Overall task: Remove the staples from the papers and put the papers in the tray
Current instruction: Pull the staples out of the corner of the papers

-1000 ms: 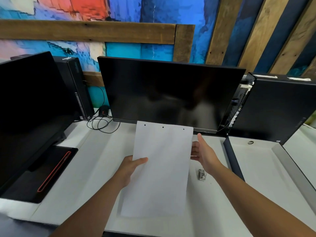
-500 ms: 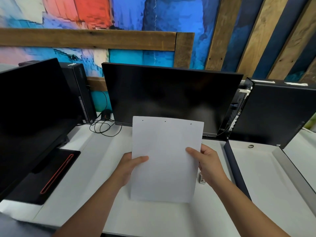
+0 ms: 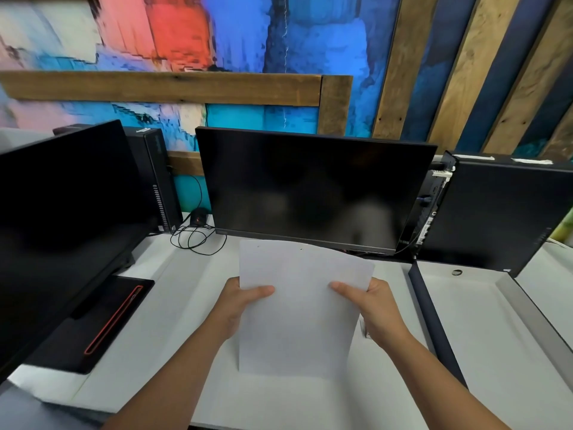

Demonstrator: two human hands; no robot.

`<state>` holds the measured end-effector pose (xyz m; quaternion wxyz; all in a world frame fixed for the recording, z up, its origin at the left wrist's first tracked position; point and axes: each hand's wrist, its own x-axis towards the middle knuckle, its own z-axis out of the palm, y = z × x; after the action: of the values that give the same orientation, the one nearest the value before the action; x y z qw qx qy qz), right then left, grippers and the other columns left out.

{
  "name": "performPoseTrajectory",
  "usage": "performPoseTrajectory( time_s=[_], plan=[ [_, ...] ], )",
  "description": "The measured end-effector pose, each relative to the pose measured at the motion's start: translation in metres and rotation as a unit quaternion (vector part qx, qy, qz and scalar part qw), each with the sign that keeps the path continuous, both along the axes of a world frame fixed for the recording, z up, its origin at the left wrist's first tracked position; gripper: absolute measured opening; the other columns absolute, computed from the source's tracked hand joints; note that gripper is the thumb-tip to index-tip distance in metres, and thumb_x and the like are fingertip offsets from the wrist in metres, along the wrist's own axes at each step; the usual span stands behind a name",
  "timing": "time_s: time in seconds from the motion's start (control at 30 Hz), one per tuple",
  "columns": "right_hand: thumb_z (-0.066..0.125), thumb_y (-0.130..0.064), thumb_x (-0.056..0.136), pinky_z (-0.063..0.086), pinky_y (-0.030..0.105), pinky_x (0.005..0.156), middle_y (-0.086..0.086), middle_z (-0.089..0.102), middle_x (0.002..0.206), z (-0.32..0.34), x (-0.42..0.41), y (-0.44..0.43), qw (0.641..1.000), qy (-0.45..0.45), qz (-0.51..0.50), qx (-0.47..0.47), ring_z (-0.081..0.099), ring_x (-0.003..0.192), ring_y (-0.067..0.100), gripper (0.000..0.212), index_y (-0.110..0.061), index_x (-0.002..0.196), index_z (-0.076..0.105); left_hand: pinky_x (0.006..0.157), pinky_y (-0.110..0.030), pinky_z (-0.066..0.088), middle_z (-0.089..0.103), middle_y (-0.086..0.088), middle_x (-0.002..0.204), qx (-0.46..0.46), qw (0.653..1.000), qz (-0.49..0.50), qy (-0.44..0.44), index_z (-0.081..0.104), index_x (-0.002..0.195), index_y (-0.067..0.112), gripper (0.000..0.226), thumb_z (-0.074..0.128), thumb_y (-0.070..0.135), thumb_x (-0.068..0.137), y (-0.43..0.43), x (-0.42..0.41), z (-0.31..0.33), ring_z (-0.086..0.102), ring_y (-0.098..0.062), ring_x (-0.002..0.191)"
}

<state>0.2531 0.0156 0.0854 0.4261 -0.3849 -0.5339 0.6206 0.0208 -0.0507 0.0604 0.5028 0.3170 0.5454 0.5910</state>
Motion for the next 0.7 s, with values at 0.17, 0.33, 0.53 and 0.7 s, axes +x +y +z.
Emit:
performPoseTrajectory(
  time_s=[0.17,0.33,0.53,0.7],
  plan=[
    [0.073,-0.006,0.077,0.054,0.022,0.065,0.003,0.076,0.09,0.002,0.001,-0.001,1.0,-0.001,-0.003,0.014,0.072,0.082,0.018,0.013,-0.009,0.089,0.075,0.066,-0.026,0.056,0.075,-0.01,0.091,0.022,1.0,0.005,-0.001,0.072,0.094,0.006,0.054,0.082,0.022,0.043,-0.003,-0.004,0.006,0.072,-0.023,0.082],
    [0.074,-0.008,0.076,0.055,0.027,0.068,0.003,0.076,0.091,-0.001,-0.005,-0.003,1.0,-0.005,-0.004,0.001,0.072,0.084,0.02,0.013,-0.01,0.089,0.075,0.069,-0.028,0.057,0.075,-0.01,0.091,0.025,1.0,0.006,-0.003,0.073,0.091,0.008,0.038,0.079,0.011,0.054,-0.003,-0.002,0.009,0.072,-0.023,0.082],
    [0.077,-0.01,0.074,0.055,0.031,0.07,0.004,0.076,0.091,-0.004,-0.008,0.0,1.0,-0.02,-0.013,-0.01,0.072,0.084,0.021,0.016,-0.01,0.09,0.075,0.074,-0.031,0.056,0.075,-0.01,0.091,0.014,1.0,0.02,-0.002,0.073,0.091,0.008,0.043,0.082,0.013,0.049,-0.001,-0.002,0.005,0.071,-0.025,0.083],
    [0.079,-0.009,0.072,0.055,0.033,0.071,0.004,0.076,0.089,-0.009,-0.007,0.001,0.999,-0.016,-0.027,-0.024,0.072,0.081,0.02,0.017,-0.01,0.088,0.074,0.072,-0.031,0.056,0.075,-0.009,0.085,0.014,1.0,0.02,0.0,0.074,0.086,0.008,0.035,0.08,0.011,0.051,-0.001,0.003,0.002,0.071,-0.025,0.077]
  ],
)
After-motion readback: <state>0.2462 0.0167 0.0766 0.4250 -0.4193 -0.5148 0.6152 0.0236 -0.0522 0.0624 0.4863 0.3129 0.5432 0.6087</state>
